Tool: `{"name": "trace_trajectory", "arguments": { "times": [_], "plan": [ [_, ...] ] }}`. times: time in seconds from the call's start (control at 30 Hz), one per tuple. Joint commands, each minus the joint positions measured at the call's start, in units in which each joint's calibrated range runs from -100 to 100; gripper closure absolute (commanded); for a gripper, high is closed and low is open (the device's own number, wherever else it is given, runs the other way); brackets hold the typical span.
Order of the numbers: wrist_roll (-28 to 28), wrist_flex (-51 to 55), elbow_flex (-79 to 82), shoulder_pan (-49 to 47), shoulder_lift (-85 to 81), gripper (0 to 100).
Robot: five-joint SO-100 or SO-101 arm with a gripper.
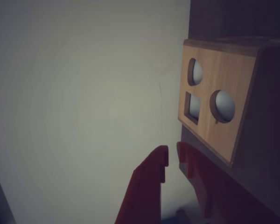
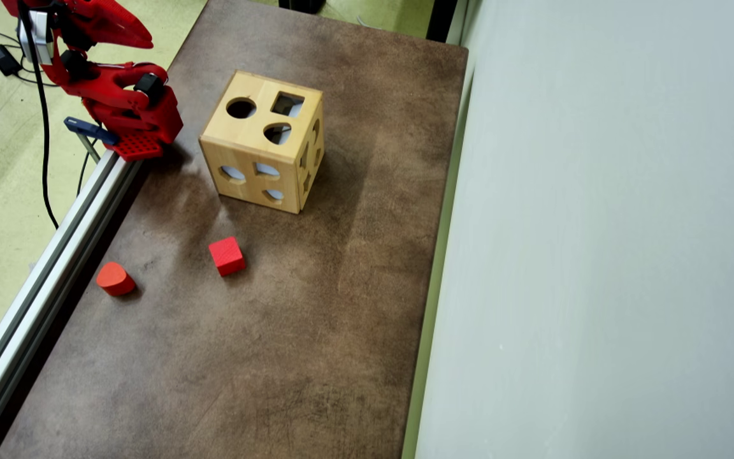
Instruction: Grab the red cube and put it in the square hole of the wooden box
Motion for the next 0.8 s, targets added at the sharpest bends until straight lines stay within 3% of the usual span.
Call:
{"name": "trace_trajectory", "arguments": {
  "times": [0.0, 0.77],
  "plan": [
    [-0.15, 0.49, -0.15, 0.0, 0.26, 95],
    [-0.1, 0.49, -0.15, -0.37, 0.26, 95]
  ]
}}
